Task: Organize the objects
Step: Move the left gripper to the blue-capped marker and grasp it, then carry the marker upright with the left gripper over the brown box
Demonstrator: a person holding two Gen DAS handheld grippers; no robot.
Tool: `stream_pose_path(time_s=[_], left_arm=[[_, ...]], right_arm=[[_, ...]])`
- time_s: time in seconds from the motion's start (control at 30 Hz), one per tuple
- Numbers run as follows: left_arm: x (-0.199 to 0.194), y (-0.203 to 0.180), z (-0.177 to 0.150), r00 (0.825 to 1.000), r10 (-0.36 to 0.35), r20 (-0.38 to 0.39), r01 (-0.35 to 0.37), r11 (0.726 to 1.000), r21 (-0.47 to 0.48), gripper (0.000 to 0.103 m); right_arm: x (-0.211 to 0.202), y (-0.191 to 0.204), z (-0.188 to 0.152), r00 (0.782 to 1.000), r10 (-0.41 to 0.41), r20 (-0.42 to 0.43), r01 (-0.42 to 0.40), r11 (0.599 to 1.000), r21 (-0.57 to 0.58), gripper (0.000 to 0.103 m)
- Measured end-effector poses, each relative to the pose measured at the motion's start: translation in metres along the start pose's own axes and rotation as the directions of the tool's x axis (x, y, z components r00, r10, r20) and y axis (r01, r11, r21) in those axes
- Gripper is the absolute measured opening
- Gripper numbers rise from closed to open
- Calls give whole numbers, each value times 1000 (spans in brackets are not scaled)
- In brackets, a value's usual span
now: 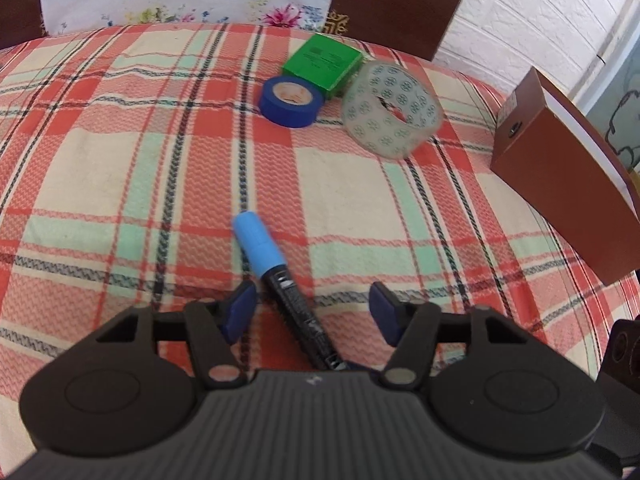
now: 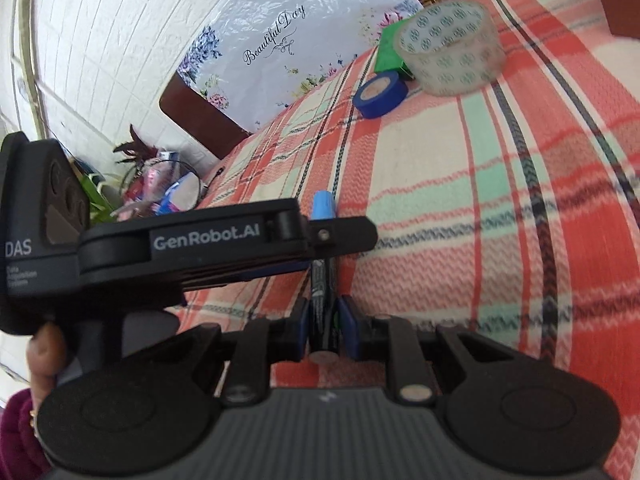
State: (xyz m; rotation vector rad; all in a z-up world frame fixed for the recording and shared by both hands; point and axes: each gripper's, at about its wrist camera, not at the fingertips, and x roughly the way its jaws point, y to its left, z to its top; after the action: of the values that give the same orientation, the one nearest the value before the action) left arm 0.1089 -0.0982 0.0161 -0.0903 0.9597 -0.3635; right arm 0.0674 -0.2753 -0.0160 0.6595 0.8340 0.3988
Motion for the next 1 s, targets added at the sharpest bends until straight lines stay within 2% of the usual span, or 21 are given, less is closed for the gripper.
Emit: stream_pose_path(time_s=[0.1, 0.13, 0.17, 0.23, 0.4, 0.53, 0.6, 0.67, 0.83, 1.0], left_arm=[[2, -11, 1, 1000, 2, -14, -2, 1000, 13, 36], [3, -15, 1, 1000, -4, -22, 4, 1000, 14, 25], [3, -18, 2, 999, -18, -28, 18, 1000, 13, 22], [-1, -29, 4, 999, -33, -18, 34, 999, 22, 21], [-14, -72, 19, 996, -85, 37, 81, 990, 114, 18], [-23, -119, 38, 984, -147, 95, 125, 970, 210, 18], [-27, -145, 49, 973, -197, 120, 161, 954, 254, 18], [-29, -172, 59, 958, -251, 140, 201, 933, 299, 18], [-26, -245, 75, 916, -364, 169, 266, 866, 424, 18], [-4, -310, 81, 885, -453, 110, 341, 790, 510, 18]], right_arm=[[-7, -6, -2, 1000, 21, 7, -21, 1000, 13, 18], [-9, -8, -1, 1000, 24, 14, -24, 1000, 14, 18], [-13, -10, -1, 999, 28, 24, -28, 1000, 13, 18], [-21, -13, 0, 998, 27, 48, -28, 1000, 7, 18], [-47, -15, 5, 989, 3, 150, 2, 999, -35, 18], [-81, -23, 17, 961, -27, 275, 42, 998, -50, 18], [-104, -26, 25, 934, -55, 352, 81, 995, -60, 18], [-127, -29, 33, 897, -91, 433, 134, 989, -68, 18], [-185, -44, 52, 777, -191, 600, 266, 963, -38, 18], [-227, -72, 69, 661, -301, 688, 364, 930, 56, 18]])
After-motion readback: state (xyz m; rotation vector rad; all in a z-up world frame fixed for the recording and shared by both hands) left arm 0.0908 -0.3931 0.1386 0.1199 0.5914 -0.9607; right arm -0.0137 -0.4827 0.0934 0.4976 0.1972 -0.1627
